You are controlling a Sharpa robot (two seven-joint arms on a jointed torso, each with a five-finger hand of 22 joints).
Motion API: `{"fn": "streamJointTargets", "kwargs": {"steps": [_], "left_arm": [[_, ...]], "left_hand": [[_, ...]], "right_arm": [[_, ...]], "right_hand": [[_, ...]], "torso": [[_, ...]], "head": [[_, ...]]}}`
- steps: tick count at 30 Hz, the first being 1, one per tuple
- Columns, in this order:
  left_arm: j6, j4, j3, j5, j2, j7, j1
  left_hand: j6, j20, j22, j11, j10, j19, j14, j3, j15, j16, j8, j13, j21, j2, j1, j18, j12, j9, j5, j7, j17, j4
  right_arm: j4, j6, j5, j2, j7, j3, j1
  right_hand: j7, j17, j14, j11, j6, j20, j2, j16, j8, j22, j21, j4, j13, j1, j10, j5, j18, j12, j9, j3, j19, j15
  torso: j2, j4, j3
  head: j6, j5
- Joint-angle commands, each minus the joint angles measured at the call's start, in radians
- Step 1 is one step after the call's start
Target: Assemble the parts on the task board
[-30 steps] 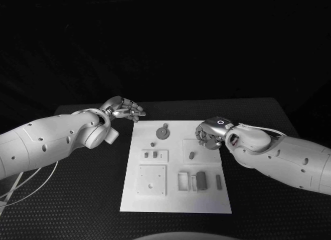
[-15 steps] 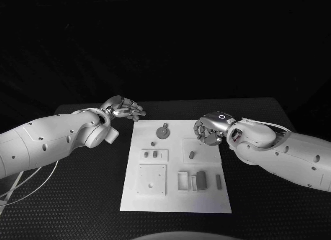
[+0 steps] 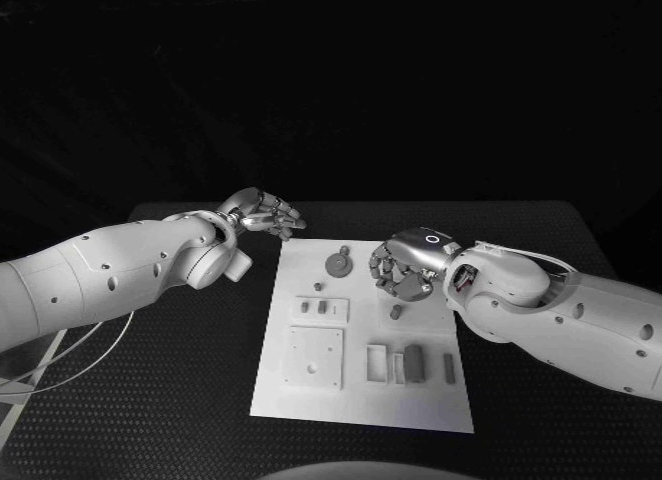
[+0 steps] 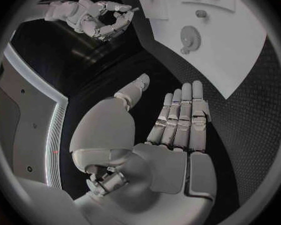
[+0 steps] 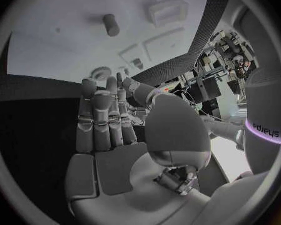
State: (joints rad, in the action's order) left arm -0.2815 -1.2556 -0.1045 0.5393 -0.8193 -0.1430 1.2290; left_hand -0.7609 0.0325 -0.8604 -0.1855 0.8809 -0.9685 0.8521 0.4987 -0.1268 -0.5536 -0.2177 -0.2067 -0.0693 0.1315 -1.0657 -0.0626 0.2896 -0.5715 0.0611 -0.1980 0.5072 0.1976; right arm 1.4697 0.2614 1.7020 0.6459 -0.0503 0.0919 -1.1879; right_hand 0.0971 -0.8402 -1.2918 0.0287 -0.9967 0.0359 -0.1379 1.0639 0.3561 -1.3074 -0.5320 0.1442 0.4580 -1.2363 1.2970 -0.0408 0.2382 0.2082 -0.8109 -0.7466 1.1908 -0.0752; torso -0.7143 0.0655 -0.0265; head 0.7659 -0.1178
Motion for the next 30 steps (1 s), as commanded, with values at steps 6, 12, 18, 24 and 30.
{"fn": "streamJointTargets", "kwargs": {"steps": [6, 12, 18, 24, 30], "left_arm": [[0.003, 0.017, 0.001, -0.001, 0.015, -0.014, 0.002], [0.003, 0.035, 0.001, -0.008, 0.021, -0.008, 0.010], [0.008, 0.046, 0.000, -0.016, 0.027, -0.004, 0.016], [0.007, 0.045, 0.000, -0.016, 0.036, -0.006, 0.019], [0.007, 0.041, 0.000, -0.016, 0.041, -0.006, 0.021]], "left_hand": [[0.004, -0.003, 0.002, 0.000, 0.000, -0.005, 0.008, -0.003, -0.001, 0.005, -0.002, 0.002, -0.002, 0.000, -0.007, -0.011, 0.006, 0.001, -0.004, -0.023, 0.003, 0.000], [0.004, -0.003, 0.002, 0.000, 0.000, -0.006, 0.008, -0.003, -0.001, 0.005, -0.002, 0.002, -0.002, 0.000, -0.007, -0.011, 0.007, 0.001, -0.004, -0.023, 0.003, 0.000], [0.004, -0.003, 0.002, 0.000, 0.000, -0.006, 0.008, -0.002, -0.001, 0.006, -0.002, 0.003, -0.002, 0.000, -0.009, -0.011, 0.007, 0.001, -0.004, -0.023, 0.004, 0.001], [0.001, -0.003, 0.003, 0.000, 0.000, -0.006, 0.008, -0.002, -0.001, 0.007, -0.005, 0.005, -0.002, 0.000, -0.010, -0.011, 0.008, 0.001, -0.004, -0.022, 0.005, 0.000], [0.001, -0.003, 0.003, 0.000, 0.000, -0.006, 0.008, -0.002, -0.001, 0.008, -0.005, 0.005, -0.002, 0.000, -0.010, -0.011, 0.008, 0.001, -0.004, -0.022, 0.006, 0.000]], "right_arm": [[0.020, -0.034, -0.067, -0.037, 0.053, -0.001, 0.014], [-0.011, -0.081, -0.165, -0.074, 0.111, -0.001, 0.028], [-0.062, -0.144, -0.328, -0.102, 0.182, 0.000, 0.043], [-0.095, -0.139, -0.310, -0.132, 0.192, 0.000, 0.055], [-0.117, -0.134, -0.303, -0.150, 0.204, 0.001, 0.068]], "right_hand": [[0.004, 0.002, 0.002, 0.001, -0.004, -0.004, 0.019, -0.008, -0.008, -0.018, 0.001, 0.135, 0.005, -0.001, -0.014, -0.007, 0.024, -0.008, -0.002, -0.131, -0.005, -0.006], [0.005, 0.003, 0.004, 0.002, -0.003, -0.002, 0.024, -0.010, -0.012, -0.018, 0.002, 0.138, 0.009, 0.002, -0.016, -0.007, 0.024, -0.011, -0.003, -0.130, -0.007, -0.006], [0.009, 0.004, 0.012, 0.006, 0.004, 0.001, 0.040, -0.015, -0.021, -0.018, 0.006, 0.144, 0.016, 0.011, -0.026, -0.007, 0.024, -0.019, -0.006, -0.127, -0.017, -0.002], [0.010, 0.003, 0.013, 0.006, 0.006, 0.001, 0.044, -0.015, -0.024, -0.019, 0.006, 0.145, 0.019, 0.013, -0.028, -0.007, 0.024, -0.020, -0.007, -0.125, -0.019, -0.001], [0.010, 0.003, 0.013, 0.007, 0.007, 0.001, 0.045, -0.015, -0.025, -0.019, 0.006, 0.146, 0.020, 0.013, -0.029, -0.007, 0.024, -0.021, -0.008, -0.124, -0.019, -0.001]], "torso": [[0.001, -0.0011, 0.0005], [-0.001, -0.0053, 0.0018], [-0.003, -0.0051, 0.0021], [-0.004, -0.0085, 0.0044], [-0.005, -0.0109, 0.0062]], "head": [[-0.001, -0.039], [-0.002, -0.082], [0.004, -0.133], [0.017, -0.153], [0.028, -0.175]]}}
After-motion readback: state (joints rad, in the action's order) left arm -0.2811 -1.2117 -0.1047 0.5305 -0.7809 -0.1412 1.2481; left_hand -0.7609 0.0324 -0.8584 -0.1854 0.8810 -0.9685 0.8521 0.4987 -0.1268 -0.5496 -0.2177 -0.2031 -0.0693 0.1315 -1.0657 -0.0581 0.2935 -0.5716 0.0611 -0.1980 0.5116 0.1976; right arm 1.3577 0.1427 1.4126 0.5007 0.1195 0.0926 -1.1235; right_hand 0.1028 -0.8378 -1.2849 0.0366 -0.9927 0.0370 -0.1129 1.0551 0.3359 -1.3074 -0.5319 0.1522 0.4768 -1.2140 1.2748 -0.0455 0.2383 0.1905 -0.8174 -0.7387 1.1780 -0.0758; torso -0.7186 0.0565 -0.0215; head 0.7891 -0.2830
